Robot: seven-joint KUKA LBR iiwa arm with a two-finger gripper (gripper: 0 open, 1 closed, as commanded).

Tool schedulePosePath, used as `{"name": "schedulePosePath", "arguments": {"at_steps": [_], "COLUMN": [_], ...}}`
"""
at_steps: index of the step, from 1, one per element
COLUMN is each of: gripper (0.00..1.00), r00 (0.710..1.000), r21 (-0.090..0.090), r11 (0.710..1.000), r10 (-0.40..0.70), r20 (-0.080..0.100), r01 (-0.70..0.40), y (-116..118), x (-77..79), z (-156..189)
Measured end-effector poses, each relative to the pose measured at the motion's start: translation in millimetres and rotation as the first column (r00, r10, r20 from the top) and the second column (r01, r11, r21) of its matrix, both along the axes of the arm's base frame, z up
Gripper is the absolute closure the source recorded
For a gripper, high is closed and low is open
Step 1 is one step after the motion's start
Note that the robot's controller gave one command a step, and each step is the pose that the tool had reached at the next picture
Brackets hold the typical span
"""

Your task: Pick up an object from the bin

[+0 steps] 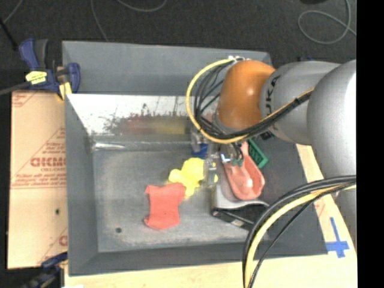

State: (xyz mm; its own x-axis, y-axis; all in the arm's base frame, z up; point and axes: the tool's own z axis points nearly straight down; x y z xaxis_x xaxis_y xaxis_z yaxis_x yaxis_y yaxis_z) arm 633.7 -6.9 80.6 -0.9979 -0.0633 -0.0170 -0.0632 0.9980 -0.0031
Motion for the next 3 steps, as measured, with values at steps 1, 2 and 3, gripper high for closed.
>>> {"name": "schedulePosePath", "arguments": {"at_steps": [1, 2, 3], "gripper": [1.00, 1.00, 1.00], "r00": [0.995, 0.995, 0.995], "r21": [-0.002, -0.002, -0.002], "r11": [0.995, 0.995, 0.995], "r10": [0.096, 0.096, 0.096], "r20": [-0.001, -0.001, 0.000], "r01": [-0.096, -0.096, -0.096], "y": [9.6, 9.6, 9.4], "x": [-2.0, -2.0, -2.1], "z": [-7.5, -7.8, -6.7]}}
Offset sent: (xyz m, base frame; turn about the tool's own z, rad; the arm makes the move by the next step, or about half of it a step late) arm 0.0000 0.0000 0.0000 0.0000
